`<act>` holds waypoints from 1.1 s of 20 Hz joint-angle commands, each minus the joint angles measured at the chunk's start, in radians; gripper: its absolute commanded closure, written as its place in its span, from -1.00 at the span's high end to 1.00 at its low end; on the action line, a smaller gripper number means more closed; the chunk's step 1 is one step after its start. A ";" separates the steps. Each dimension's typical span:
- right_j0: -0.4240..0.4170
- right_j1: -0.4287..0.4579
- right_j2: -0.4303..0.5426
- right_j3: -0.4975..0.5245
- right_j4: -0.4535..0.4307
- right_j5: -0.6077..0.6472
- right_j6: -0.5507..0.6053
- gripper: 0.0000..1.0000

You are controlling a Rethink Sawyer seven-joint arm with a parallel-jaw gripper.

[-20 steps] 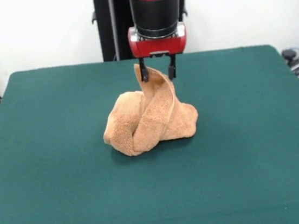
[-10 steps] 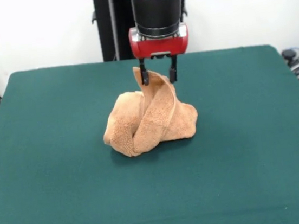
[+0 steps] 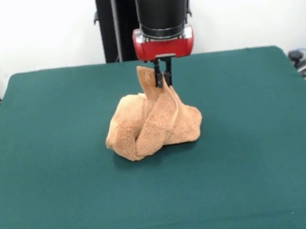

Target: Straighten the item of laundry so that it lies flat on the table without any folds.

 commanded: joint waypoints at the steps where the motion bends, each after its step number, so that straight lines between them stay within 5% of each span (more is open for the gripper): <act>1: 0.032 -0.009 0.016 0.109 -0.056 -0.081 0.118 -1.00; 9: 0.073 -0.065 0.018 0.162 -0.022 -0.058 0.152 -1.00; 22: 0.352 -0.248 -0.154 0.201 0.045 0.077 0.307 -1.00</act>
